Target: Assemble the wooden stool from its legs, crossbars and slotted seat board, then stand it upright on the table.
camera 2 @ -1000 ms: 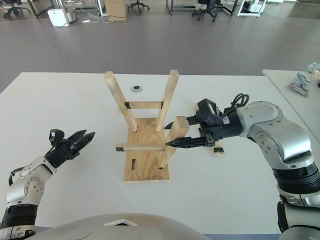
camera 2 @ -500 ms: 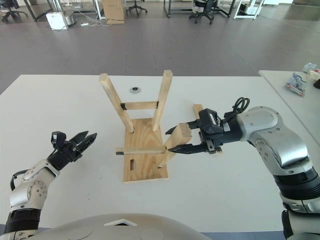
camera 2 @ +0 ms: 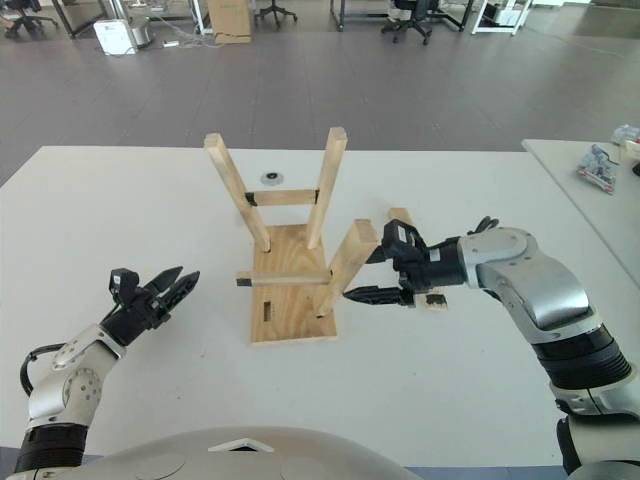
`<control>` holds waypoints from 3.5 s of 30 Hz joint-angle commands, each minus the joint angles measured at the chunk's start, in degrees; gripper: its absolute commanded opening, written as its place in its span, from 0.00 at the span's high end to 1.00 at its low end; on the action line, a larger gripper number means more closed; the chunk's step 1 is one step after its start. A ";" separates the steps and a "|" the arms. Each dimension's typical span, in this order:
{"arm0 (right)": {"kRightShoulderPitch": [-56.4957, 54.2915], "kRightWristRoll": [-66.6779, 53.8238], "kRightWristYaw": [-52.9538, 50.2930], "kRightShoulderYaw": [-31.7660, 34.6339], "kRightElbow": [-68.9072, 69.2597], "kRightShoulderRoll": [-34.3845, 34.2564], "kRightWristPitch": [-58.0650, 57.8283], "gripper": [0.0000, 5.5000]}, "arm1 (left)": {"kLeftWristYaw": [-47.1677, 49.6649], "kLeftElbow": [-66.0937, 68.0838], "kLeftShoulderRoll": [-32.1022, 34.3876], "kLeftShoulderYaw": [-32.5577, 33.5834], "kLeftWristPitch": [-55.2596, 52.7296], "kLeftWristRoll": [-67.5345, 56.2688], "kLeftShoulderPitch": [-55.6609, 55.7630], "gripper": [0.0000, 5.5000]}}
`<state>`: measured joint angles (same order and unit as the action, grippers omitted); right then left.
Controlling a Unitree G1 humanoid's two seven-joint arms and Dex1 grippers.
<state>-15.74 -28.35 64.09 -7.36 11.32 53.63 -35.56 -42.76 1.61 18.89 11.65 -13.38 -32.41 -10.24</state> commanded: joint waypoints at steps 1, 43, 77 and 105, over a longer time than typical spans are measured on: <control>-1.15 7.32 -9.99 2.10 -7.43 -1.25 -0.83 0.34 | 0.40 0.02 -0.44 -0.31 0.63 1.32 -2.03 0.46; -22.88 -22.75 -16.81 28.41 -8.61 -14.37 -18.33 0.62 | -3.56 -9.32 19.27 10.28 -33.85 -38.19 42.24 0.46; -28.31 -42.77 -16.96 16.92 3.80 -17.78 -28.03 0.62 | 11.12 -8.79 5.54 5.13 -39.86 -54.62 56.09 0.48; 16.42 -5.41 -43.51 29.59 -3.57 -24.91 5.40 0.40 | -10.61 -3.11 41.49 21.42 -50.85 -46.58 47.68 0.63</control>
<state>-6.53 -36.70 19.96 25.17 4.66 31.34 -32.43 -51.35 1.45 59.05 34.71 -63.58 -80.46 40.16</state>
